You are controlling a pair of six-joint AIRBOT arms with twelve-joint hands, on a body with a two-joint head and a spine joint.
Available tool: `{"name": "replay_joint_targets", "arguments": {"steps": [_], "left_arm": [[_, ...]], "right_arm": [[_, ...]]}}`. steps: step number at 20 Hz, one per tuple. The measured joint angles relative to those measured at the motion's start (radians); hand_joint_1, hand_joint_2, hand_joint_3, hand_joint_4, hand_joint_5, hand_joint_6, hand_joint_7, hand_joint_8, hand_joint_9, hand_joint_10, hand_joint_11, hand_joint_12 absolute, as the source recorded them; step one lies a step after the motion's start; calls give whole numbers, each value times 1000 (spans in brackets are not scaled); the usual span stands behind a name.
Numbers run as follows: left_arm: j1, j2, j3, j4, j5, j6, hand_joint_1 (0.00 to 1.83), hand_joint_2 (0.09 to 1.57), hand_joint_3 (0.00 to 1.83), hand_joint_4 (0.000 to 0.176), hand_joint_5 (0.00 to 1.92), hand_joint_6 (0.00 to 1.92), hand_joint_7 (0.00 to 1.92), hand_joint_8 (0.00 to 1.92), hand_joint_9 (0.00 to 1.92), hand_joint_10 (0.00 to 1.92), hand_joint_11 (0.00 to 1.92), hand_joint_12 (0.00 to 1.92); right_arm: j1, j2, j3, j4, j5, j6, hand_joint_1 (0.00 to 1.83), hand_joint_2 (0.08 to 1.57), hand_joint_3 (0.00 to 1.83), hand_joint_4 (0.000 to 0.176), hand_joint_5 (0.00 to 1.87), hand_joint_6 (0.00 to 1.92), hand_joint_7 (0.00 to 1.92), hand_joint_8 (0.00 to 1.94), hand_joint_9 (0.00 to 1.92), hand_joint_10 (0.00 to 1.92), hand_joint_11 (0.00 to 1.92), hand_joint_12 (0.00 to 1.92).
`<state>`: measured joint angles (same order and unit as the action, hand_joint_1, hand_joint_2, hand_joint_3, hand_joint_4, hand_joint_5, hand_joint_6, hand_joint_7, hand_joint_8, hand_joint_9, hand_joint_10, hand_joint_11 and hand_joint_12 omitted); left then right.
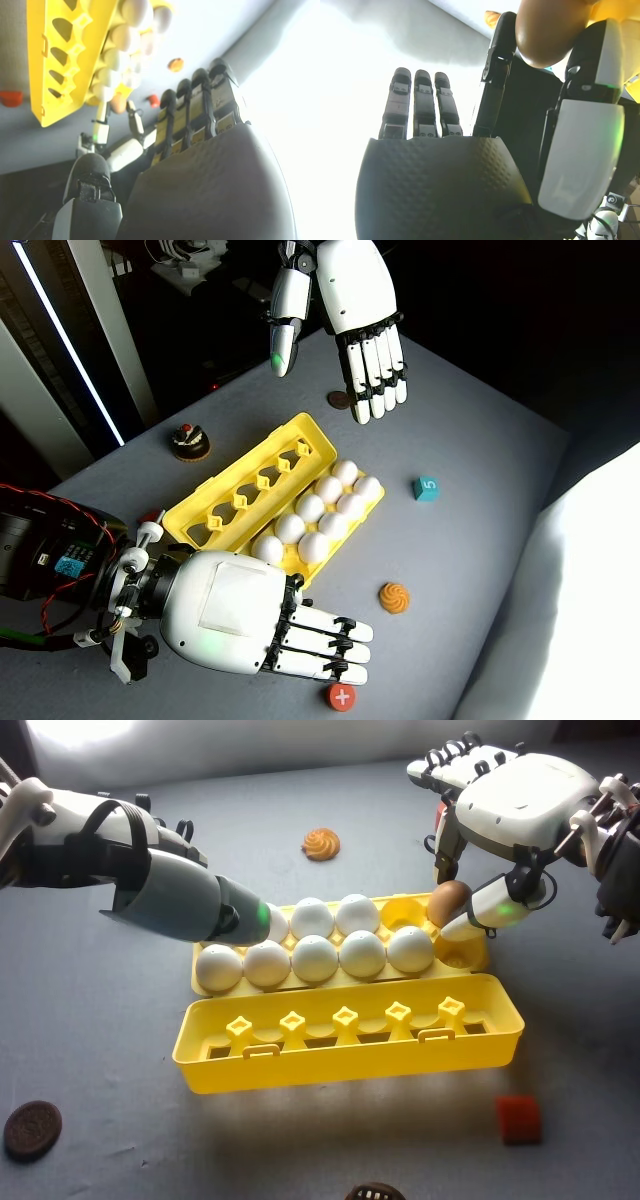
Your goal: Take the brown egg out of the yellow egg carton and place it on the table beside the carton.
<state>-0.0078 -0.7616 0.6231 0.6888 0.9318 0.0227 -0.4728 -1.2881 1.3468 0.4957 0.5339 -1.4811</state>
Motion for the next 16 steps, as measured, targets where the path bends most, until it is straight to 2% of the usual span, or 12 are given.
{"name": "replay_joint_targets", "arguments": {"steps": [3, 11, 15, 16], "left_arm": [[0, 0, 0, 0, 0, 0, 0, 1184, 2, 0, 104, 3, 88, 2, 54, 2, 23, 16], [0, 0, 0, 0, 0, 0, 0, 1183, 1, 0, 109, 0, 87, 0, 53, 0, 20, 21], [0, 0, 0, 0, 1, -1, 0, 1180, 0, 0, 116, 4, 99, 6, 65, 6, 27, 27], [0, 0, 0, 0, 1, -1, 0, 1190, 3, 0, 153, 16, 127, 14, 93, 15, 69, 50]], "right_arm": [[0, 0, 0, -1, 1, 0, 1116, 959, 0, 176, 1425, 192, 169, 2, 0, 0, 0, 0], [18, 0, 0, -3, 2, -1, 1113, 958, 0, 176, 1426, 184, 134, 0, 0, 0, 0, 0], [43, 3, -10, -2, 7, -1, 1114, 960, 0, 176, 1424, 186, 175, 15, 0, 0, 0, 0], [51, 4, -13, -2, 6, -1, 1109, 966, 0, 176, 1388, 258, 173, 1, 0, 0, 0, 0]]}}
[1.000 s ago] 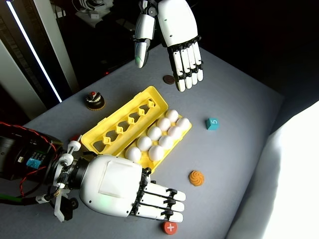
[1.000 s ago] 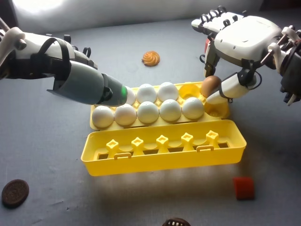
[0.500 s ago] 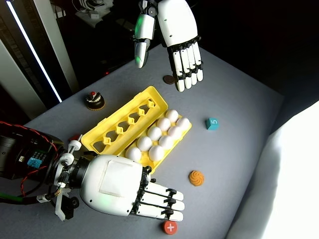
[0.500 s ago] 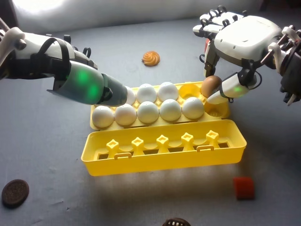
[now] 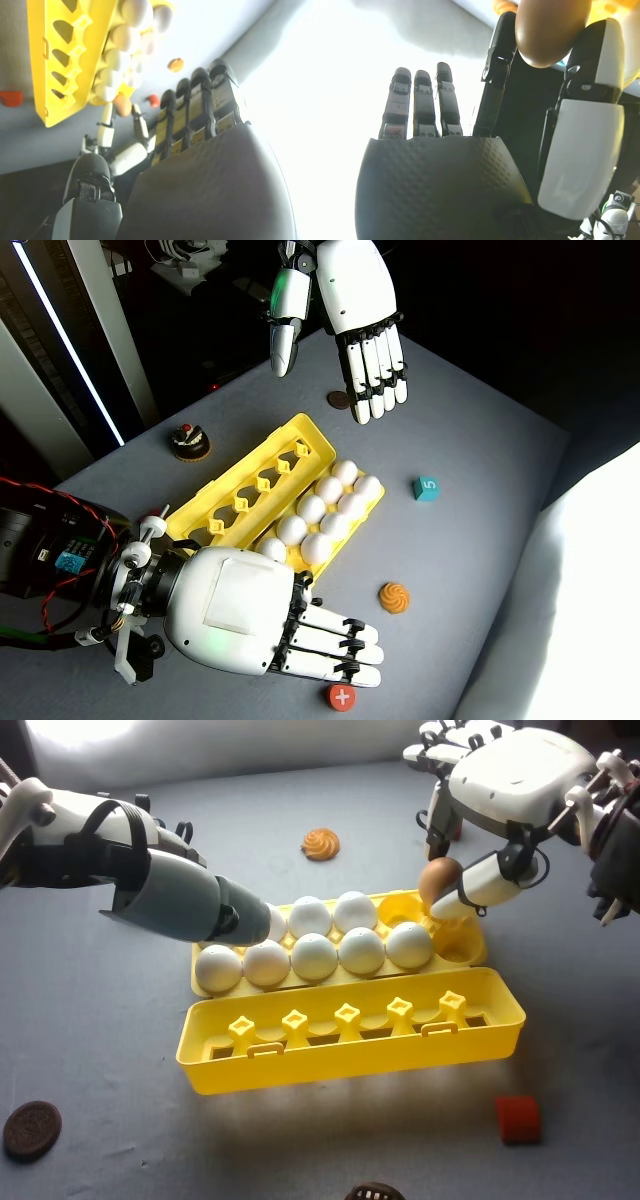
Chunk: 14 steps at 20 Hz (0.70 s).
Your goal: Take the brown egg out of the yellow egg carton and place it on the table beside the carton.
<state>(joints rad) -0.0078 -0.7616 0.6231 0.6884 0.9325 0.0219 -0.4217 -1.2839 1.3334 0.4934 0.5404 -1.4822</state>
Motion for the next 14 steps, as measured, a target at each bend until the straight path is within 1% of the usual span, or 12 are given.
{"name": "replay_joint_targets", "arguments": {"steps": [3, 5, 6, 8, 9, 12, 13, 14], "left_arm": [[0, 0, 0, 0, -1, 0, 0, 1189, 2, 0, 108, 1, 87, 0, 52, 1, 16, 33], [0, 0, 0, 0, 0, 0, 0, 1190, 2, 0, 111, 4, 92, 5, 59, 5, 21, 36], [0, 0, 0, 1, 0, 0, 0, 1197, 5, 0, 131, 11, 104, 8, 66, 7, 30, 44], [0, 0, 0, 0, 0, 0, 0, 1198, 5, 0, 128, 8, 99, 5, 61, 4, 21, 41], [0, 0, 0, 0, -2, 0, 0, 1197, 4, 0, 127, 6, 92, 2, 56, 2, 23, 45], [0, 0, 0, 0, 0, 0, 0, 1192, 1, 0, 137, 8, 112, 8, 75, 8, 31, 54], [0, 0, 0, 0, 0, 0, 0, 1191, 0, 0, 106, 1, 83, 2, 47, 1, 5, 28], [0, 0, 0, 0, 0, 0, 0, 1193, 1, 0, 105, 2, 88, 4, 51, 4, 6, 25]], "right_arm": [[24, 6, -2, -1, -2, 0, 1110, 967, 0, 176, 1386, 263, 205, 13, 0, 0, 0, 0], [33, 15, -1, -1, 2, 0, 1110, 967, 0, 176, 1385, 265, 206, 12, 0, 0, 0, 0], [36, 21, -1, 0, 5, 0, 1104, 978, 0, 176, 1332, 370, 198, 4, 0, 0, 0, 0], [37, 30, 2, 0, 5, 0, 1103, 979, 0, 176, 1326, 383, 184, 1, 0, 0, 0, 0], [35, 37, 3, 0, 6, 0, 1097, 984, 1, 176, 1300, 433, 157, 3, 0, 0, 0, 0], [7, 58, 3, -1, 19, 0, 1097, 986, 1, 176, 1297, 438, 165, 6, 0, 0, 0, 0], [-1, 66, 3, -1, 16, 0, 1090, 995, 1, 176, 1264, 498, 140, 6, 0, 0, 0, 0], [-7, 74, 3, -1, 14, 0, 1091, 996, 1, 176, 1258, 511, 142, 8, 0, 0, 0, 0]]}}
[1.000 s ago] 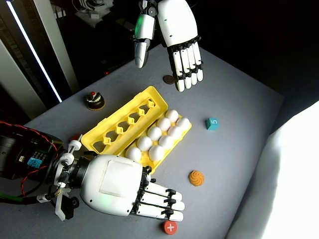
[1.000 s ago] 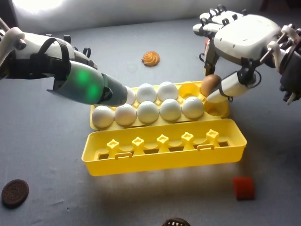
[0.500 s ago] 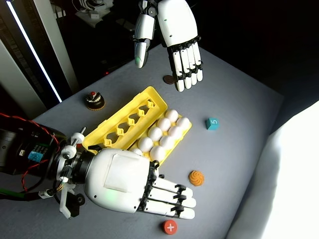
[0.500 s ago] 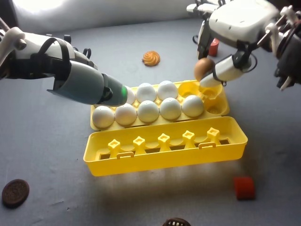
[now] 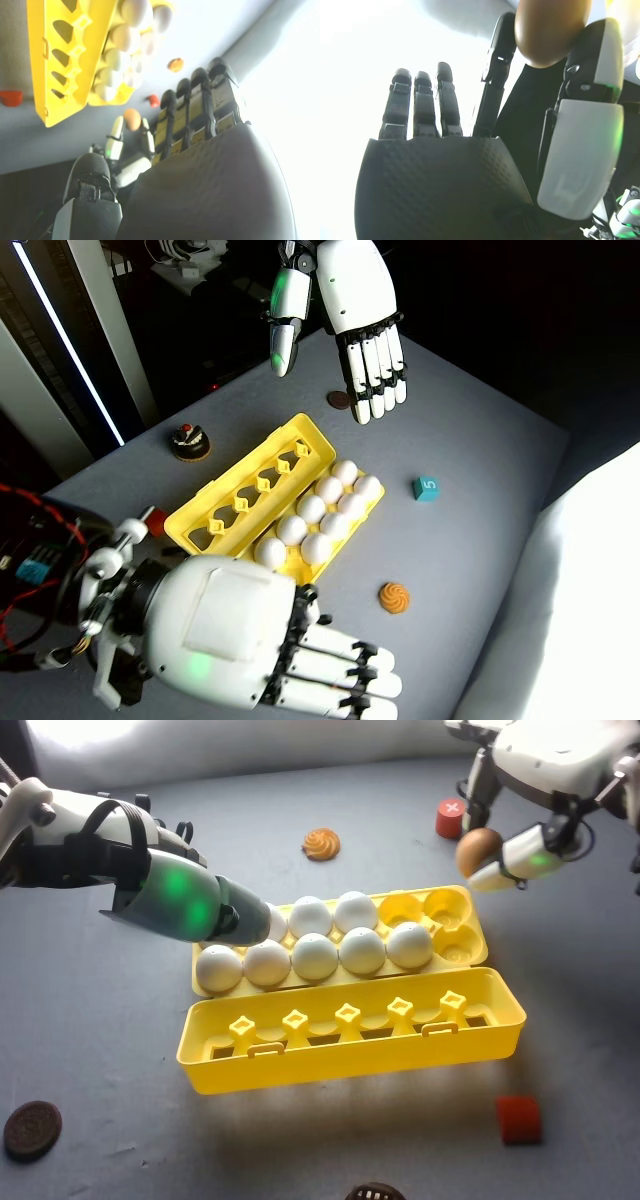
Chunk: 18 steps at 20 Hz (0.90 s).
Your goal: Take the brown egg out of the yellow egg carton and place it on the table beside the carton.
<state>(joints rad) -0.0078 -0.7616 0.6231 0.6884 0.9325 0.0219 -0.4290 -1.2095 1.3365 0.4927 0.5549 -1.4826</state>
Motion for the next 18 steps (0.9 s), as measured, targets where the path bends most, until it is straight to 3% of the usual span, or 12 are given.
{"name": "replay_joint_targets", "arguments": {"steps": [10, 13, 17, 18], "left_arm": [[0, 0, 0, 0, 0, 0, 0, 1194, 0, 0, 79, 1, 54, 1, 25, 1, 5, 8], [0, 0, 0, 0, -1, 0, 0, 1205, 5, 0, 79, 4, 46, 3, 12, 3, 3, 1], [0, 0, 0, 0, 0, 0, 0, 1203, 3, 0, 99, 11, 62, 11, 27, 10, 22, 10], [0, 0, 0, 0, -1, 0, 0, 1203, 3, 0, 50, 2, 22, 1, 5, 1, 4, 1]], "right_arm": [[-100, 39, 0, 0, 14, 1, 1081, 1007, 0, 176, 1225, 570, 134, 4, 0, 0, 0, 0], [-105, 43, 0, 0, 12, 1, 1097, 986, 0, 176, 1295, 441, 176, 1, 0, 0, 0, 0], [-105, 45, 0, 0, 18, 1, 1098, 986, 0, 176, 1301, 426, 186, 3, 0, 0, 0, 0], [-106, 45, 0, -1, 17, 1, 1108, 973, 0, 176, 1349, 336, 236, 5, 0, 0, 0, 0]]}}
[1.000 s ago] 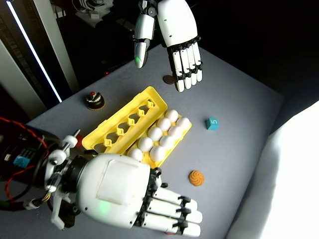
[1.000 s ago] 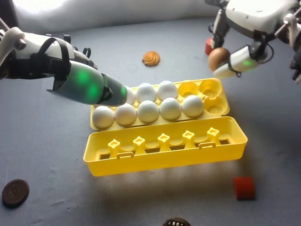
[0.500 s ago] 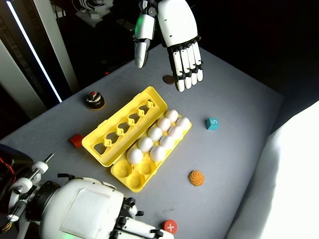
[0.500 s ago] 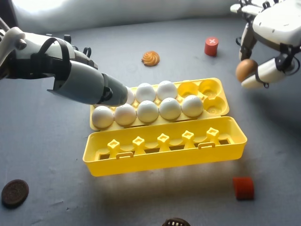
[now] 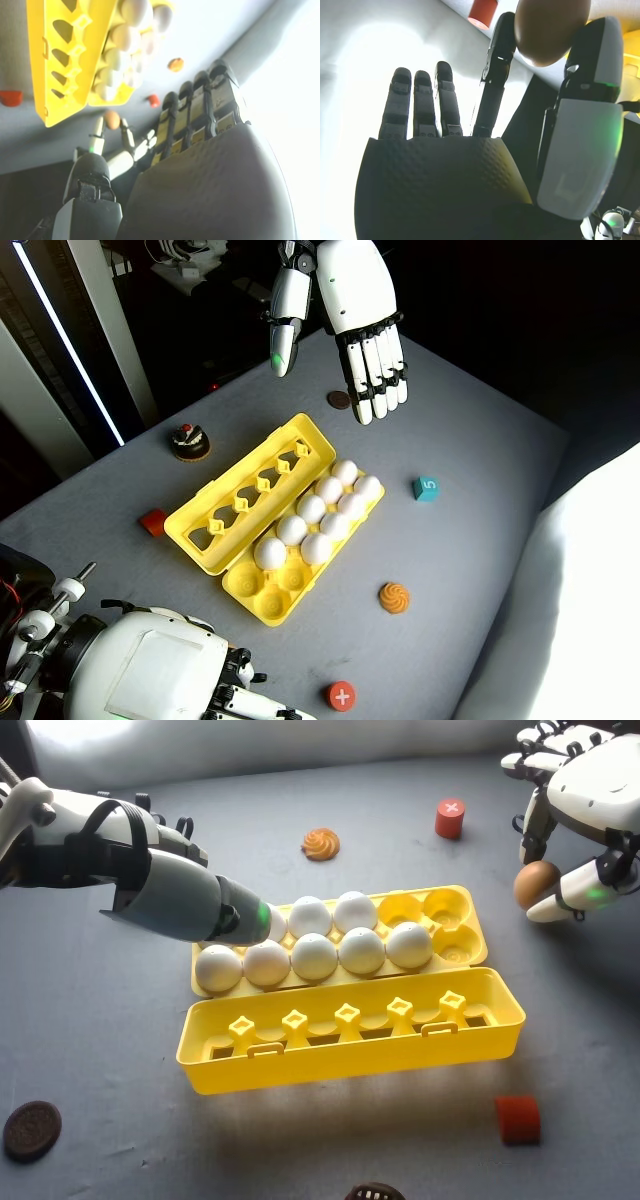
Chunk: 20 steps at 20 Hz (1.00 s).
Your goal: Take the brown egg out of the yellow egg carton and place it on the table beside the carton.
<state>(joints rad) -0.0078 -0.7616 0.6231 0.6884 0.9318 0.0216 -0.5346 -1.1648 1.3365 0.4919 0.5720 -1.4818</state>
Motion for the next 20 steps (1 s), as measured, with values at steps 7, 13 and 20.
{"name": "replay_joint_targets", "arguments": {"steps": [7, 13, 20], "left_arm": [[0, 0, 0, 0, 0, 0, 0, 1206, 3, 0, 43, 8, 21, 8, 0, 0, 0, 0], [0, 0, 0, 0, 0, 0, 0, 1203, 1, 0, 45, 4, 14, 1, 0, 0, 0, 0], [0, 0, 0, 0, 0, 0, 0, 1200, 0, 0, 102, 14, 68, 13, 30, 7, 21, 11]], "right_arm": [[-19, 0, 2, 0, 5, 1, 1114, 964, 0, 176, 1396, 242, 243, 0, 0, 0, 0, 0], [-26, -3, 12, -3, 14, 4, 1121, 956, 0, 176, 1442, 151, 262, 8, 0, 0, 0, 0], [-26, -12, 13, -3, 21, 4, 1102, 974, 3, 176, 1339, 345, 289, 3, 0, 0, 0, 0]]}}
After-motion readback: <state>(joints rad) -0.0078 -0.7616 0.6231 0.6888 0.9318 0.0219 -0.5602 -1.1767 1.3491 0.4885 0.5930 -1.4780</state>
